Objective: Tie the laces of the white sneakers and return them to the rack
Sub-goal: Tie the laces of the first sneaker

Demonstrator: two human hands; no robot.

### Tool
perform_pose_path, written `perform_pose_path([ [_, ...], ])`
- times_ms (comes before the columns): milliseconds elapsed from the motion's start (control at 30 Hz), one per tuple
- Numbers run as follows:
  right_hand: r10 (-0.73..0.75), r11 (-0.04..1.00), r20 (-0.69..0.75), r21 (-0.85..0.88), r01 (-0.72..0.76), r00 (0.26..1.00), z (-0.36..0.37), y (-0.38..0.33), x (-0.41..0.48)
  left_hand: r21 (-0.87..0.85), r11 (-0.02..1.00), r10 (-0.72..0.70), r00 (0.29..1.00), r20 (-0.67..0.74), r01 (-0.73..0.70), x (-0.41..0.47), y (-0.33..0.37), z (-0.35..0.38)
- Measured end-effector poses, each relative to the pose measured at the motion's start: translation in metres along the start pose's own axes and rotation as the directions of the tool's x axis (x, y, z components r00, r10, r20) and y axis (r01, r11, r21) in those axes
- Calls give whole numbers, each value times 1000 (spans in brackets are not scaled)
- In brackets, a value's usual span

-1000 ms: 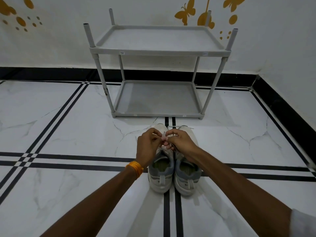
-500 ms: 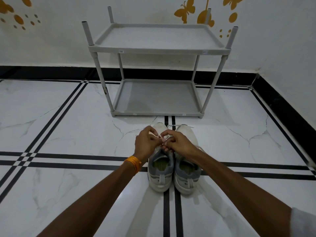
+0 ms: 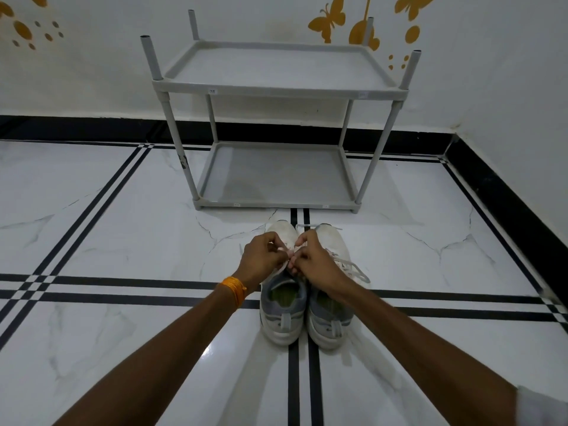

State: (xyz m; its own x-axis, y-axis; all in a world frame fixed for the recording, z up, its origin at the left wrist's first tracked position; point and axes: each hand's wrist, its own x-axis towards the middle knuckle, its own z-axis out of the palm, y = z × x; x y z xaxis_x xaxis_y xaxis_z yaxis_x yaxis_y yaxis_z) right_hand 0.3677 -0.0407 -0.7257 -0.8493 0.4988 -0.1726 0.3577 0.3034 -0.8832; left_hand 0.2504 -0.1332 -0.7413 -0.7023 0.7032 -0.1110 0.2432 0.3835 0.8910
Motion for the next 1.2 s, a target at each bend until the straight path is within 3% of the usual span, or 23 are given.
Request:
perform_pose_path([
  [133, -16, 999, -160, -36, 10, 987, -4, -1, 3, 229, 948, 247, 965, -88, -221, -6, 7, 0],
  [267, -93, 981, -187, -185, 58, 978, -1, -1, 5, 381, 848, 405, 914, -21, -368, -10, 2, -6],
  [467, -171, 972, -250, -199, 123, 953, 1, 2, 2, 575, 642, 437, 858, 270, -508, -6, 3, -18],
  [567, -205, 961, -246, -233, 148, 947, 3, 2, 2, 637, 556, 427, 841, 332, -533, -4, 3, -18],
  [600, -214, 959, -246, -236, 156, 945, 2, 2, 2, 634, 572, 430, 848, 309, -521, -3, 3, -17],
  [667, -209, 963, -237, -217, 158, 949, -1, 0, 3, 519, 756, 362, 915, 178, -400, -3, 6, -17],
  [733, -198, 967, -223, -203, 153, 955, -3, -3, 3, 203, 971, 91, 981, 172, -126, -2, 10, -19],
  [767, -189, 970, -221, -194, 147, 957, -2, -3, 4, 41, 999, -38, 970, 239, 29, -2, 13, -20],
  [833, -181, 969, -212, -202, 138, 960, -1, -6, 5, -115, 974, -152, 937, 313, 197, -3, 19, -19],
  [900, -228, 924, -180, -349, 154, 957, 0, -8, 4, -148, 965, -164, 940, 299, 216, -6, 25, -18],
  [967, -346, 770, -132, -606, 201, 929, -2, -10, 3, -147, 967, -161, 946, 283, 209, -6, 29, -18],
  [1033, -469, 605, -62, -749, 269, 881, -6, -15, 2, -143, 967, -163, 946, 279, 208, -5, 29, -18],
  [1133, -554, 451, 18, -834, 318, 832, -9, -19, 5, -160, 965, -165, 954, 249, 209, -3, 24, -18],
  [1200, -546, 418, 45, -851, 318, 837, -9, -20, 6, -157, 970, -150, 967, 208, 184, -2, 22, -19],
])
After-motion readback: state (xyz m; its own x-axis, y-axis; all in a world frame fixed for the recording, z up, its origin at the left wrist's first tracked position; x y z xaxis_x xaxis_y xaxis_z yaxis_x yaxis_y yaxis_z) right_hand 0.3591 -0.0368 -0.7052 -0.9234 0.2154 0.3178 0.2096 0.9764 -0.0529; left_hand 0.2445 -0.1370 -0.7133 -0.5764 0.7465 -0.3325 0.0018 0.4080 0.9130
